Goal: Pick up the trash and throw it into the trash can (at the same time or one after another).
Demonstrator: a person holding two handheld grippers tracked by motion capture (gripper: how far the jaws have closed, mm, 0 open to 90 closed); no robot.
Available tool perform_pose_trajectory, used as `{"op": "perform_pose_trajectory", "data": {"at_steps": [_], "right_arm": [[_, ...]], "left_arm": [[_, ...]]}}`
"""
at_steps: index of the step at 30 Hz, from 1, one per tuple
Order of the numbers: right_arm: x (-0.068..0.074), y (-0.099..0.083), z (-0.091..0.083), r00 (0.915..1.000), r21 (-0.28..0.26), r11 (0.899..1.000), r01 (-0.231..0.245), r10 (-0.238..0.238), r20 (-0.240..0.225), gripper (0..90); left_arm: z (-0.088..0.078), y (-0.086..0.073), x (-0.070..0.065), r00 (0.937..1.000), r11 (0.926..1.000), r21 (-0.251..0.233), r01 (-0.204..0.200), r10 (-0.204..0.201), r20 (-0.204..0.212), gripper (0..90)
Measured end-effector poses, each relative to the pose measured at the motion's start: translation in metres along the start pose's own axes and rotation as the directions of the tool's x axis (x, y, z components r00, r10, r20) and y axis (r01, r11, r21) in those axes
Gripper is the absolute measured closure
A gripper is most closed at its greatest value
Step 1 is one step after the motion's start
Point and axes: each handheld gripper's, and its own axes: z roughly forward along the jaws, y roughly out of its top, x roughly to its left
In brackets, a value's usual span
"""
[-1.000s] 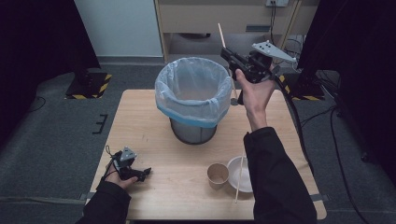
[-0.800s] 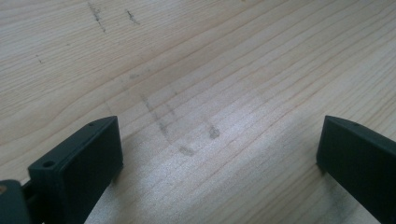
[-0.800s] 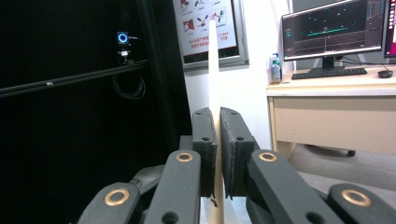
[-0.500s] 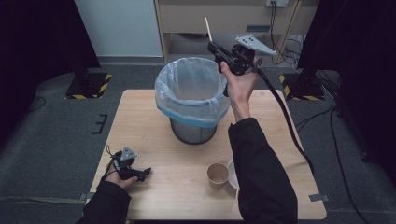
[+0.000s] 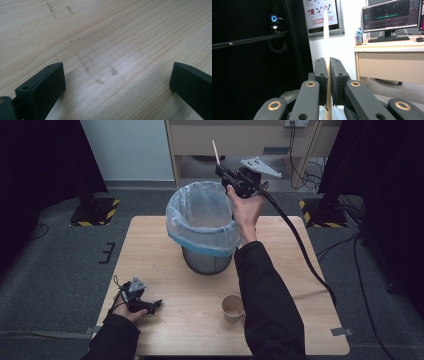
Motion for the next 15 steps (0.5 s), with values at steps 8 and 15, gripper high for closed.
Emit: {"op": "perform_pose_trajectory", "data": {"at_steps": [8, 15], "right_arm": [[-0.005, -0.007, 0.011, 0.9999, 0.005, 1.0, -0.016, 0.016, 0.005, 68.8], [-0.013, 0.003, -0.013, 0.9994, 0.013, 0.999, -0.03, 0.03, 0.016, 57.1]], "left_arm": [[0.0, 0.0, 0.0, 1.0, 1.0, 0.0, -0.001, 0.001, 0.001, 0.0], [0.0, 0.0, 0.0, 1.0, 1.0, 0.0, -0.002, 0.002, 0.0, 0.0]]}}
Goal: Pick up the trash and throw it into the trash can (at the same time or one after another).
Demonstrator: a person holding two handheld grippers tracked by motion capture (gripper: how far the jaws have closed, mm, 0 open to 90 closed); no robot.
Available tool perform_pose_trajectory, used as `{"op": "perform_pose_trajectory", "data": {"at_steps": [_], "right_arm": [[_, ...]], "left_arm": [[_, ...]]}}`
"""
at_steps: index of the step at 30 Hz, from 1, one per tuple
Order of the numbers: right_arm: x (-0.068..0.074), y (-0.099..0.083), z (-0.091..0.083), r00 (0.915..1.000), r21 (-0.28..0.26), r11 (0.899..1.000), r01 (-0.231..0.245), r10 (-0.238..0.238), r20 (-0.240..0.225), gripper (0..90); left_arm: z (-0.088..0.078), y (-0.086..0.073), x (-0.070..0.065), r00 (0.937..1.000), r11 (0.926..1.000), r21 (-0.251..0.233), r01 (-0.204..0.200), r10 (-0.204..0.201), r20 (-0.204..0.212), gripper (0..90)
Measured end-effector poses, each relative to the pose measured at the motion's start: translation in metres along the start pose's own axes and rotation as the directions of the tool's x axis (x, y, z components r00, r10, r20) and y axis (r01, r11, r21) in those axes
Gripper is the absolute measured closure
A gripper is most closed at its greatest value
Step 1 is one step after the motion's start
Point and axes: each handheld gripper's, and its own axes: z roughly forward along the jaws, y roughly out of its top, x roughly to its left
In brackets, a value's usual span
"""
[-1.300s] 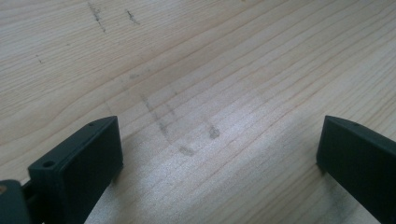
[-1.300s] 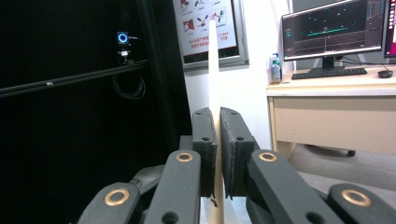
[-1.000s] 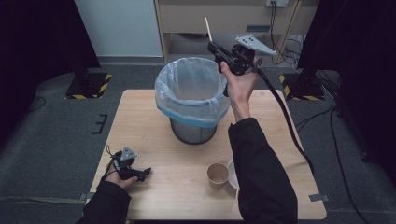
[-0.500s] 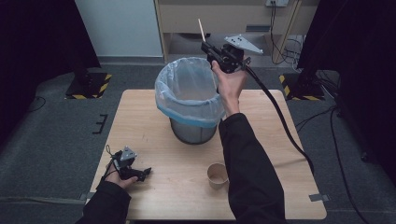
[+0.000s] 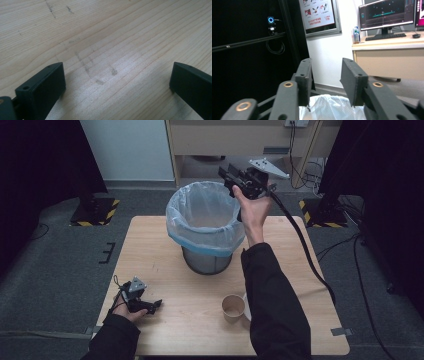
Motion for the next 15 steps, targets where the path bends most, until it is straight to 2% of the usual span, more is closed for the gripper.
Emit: {"op": "perform_pose_trajectory", "data": {"at_steps": [1, 2, 6, 8, 10, 15], "right_arm": [[0.0, 0.0, 0.0, 1.0, 0.0, 1.0, 0.0, 0.0, 0.0, 57.1], [0.001, 0.004, -0.012, 0.9996, 0.018, 0.999, 0.029, -0.029, -0.006, 53.1], [0.005, 0.011, -0.036, 0.9985, 0.025, 0.998, 0.051, -0.051, -0.022, 47.1], [0.004, 0.013, -0.05, 0.9987, 0.012, 0.999, 0.041, -0.041, -0.031, 43.5], [0.002, 0.013, -0.064, 0.9985, 0.002, 0.999, 0.052, -0.052, -0.015, 41.3], [-0.004, 0.005, -0.102, 0.9979, 0.021, 0.998, 0.064, -0.065, 0.008, 36.9]], "left_arm": [[0.0, 0.0, 0.0, 1.0, 1.0, 0.0, 0.0, 0.0, 0.0, 0.0], [0.0, 0.0, 0.0, 1.0, 1.0, 0.0, 0.0, 0.0, 0.0, 0.0], [0.0, 0.0, 0.0, 1.0, 1.0, -0.001, 0.001, -0.001, -0.002, 0.0], [0.0, 0.0, 0.0, 1.0, 1.0, -0.001, 0.001, -0.001, -0.002, 0.0], [0.0, 0.0, 0.0, 1.0, 1.0, -0.002, 0.001, -0.001, -0.002, 0.0], [0.0, 0.0, 0.0, 1.0, 1.0, -0.001, 0.001, -0.001, -0.005, 0.0]]}}
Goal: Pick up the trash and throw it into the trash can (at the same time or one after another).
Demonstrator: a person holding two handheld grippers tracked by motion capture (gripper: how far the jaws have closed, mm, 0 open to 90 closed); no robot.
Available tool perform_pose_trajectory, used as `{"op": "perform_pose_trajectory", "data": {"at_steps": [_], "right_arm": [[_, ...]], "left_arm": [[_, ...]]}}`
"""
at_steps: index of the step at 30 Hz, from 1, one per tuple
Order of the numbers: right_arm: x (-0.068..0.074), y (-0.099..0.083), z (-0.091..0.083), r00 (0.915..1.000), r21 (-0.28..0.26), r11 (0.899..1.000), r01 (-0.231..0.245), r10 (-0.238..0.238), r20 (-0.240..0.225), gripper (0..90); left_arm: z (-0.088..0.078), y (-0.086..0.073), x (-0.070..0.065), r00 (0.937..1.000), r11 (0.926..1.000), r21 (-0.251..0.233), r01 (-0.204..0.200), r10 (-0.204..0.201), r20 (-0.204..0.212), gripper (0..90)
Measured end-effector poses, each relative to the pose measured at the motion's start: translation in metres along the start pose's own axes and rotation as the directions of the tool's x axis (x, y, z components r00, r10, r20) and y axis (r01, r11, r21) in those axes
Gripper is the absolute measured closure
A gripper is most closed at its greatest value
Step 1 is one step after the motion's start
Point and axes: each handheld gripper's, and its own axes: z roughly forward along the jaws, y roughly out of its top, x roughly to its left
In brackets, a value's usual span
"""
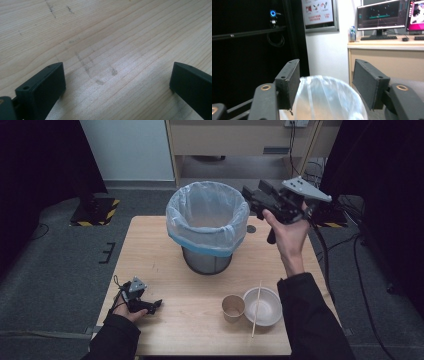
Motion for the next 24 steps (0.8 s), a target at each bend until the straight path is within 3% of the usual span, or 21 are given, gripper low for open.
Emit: {"op": "perform_pose_trajectory", "data": {"at_steps": [6, 13, 17, 19, 21, 24], "right_arm": [[-0.005, -0.032, -0.041, 0.9984, 0.058, 0.998, 0.008, -0.011, 0.055, 34.8], [-0.017, -0.074, -0.079, 0.9929, 0.109, 0.993, -0.055, 0.043, 0.111, 32.4], [-0.022, -0.103, -0.098, 0.9884, 0.165, 0.983, -0.084, 0.061, 0.139, 31.2], [-0.023, -0.115, -0.104, 0.9864, 0.184, 0.981, -0.07, 0.041, 0.159, 32.0], [-0.025, -0.126, -0.111, 0.9822, 0.232, 0.967, -0.102, 0.061, 0.177, 32.7], [-0.026, -0.138, -0.118, 0.98, 0.247, 0.964, -0.096, 0.048, 0.193, 32.8]], "left_arm": [[0.0, 0.0, 0.0, 1.0, 1.0, 0.001, 0.001, -0.001, 0.0, 0.0], [0.0, 0.0, -0.001, 1.0, 1.0, 0.002, 0.003, -0.003, -0.003, 0.0], [0.0, 0.0, -0.001, 1.0, 1.0, 0.002, 0.006, -0.006, -0.006, 0.0], [0.0, 0.0, -0.001, 1.0, 1.0, 0.002, 0.007, -0.007, -0.006, 0.0], [0.0, 0.0, -0.001, 1.0, 1.0, 0.002, 0.007, -0.007, -0.006, 0.0], [0.0, 0.0, -0.001, 1.0, 1.0, 0.002, 0.007, -0.007, -0.006, 0.0]]}}
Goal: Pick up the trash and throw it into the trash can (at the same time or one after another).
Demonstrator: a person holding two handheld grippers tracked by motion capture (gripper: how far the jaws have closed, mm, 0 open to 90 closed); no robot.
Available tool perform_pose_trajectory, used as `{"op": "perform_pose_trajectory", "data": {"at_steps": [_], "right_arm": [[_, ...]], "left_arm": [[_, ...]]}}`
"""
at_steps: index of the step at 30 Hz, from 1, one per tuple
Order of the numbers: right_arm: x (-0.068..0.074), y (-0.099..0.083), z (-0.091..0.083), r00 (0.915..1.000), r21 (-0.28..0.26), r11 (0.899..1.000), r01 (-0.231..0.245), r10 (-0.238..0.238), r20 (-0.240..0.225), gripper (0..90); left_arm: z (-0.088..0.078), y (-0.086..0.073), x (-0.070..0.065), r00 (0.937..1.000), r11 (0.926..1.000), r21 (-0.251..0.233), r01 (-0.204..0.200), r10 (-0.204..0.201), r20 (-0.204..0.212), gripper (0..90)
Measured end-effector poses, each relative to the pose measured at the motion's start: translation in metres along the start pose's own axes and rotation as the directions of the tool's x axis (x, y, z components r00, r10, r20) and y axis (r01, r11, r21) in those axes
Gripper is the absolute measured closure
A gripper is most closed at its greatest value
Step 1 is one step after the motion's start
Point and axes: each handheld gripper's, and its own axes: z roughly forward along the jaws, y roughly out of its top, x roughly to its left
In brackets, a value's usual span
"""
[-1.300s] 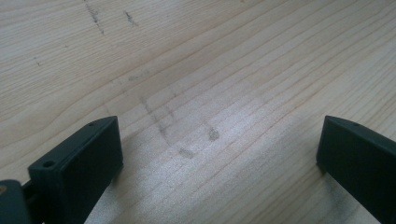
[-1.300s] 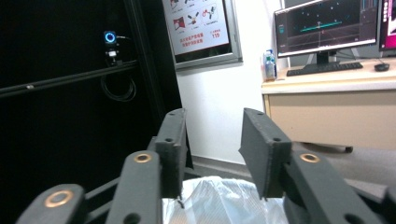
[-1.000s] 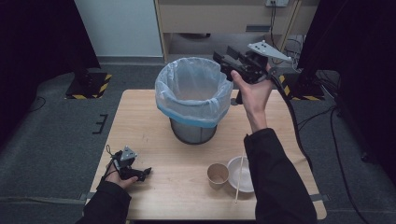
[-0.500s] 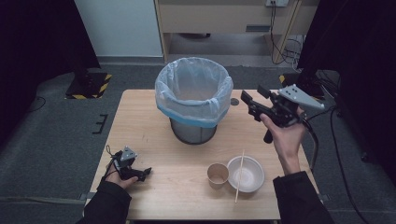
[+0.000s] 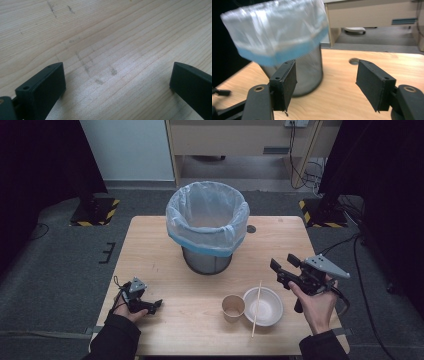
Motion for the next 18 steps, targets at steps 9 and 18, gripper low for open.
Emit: {"op": "perform_pose_trajectory", "data": {"at_steps": [9, 18], "right_arm": [[-0.007, -0.051, -0.004, 0.9996, 0.072, 0.997, -0.028, 0.027, 0.011, 37.5], [-0.006, -0.074, 0.002, 0.9987, 0.134, 0.99, -0.051, 0.051, 0.006, 39.9]], "left_arm": [[0.0, 0.0, 0.0, 1.0, 1.0, 0.0, 0.002, -0.002, -0.001, 0.0], [0.0, 0.0, 0.0, 1.0, 1.0, 0.0, 0.003, -0.003, 0.0, 0.0]]}}
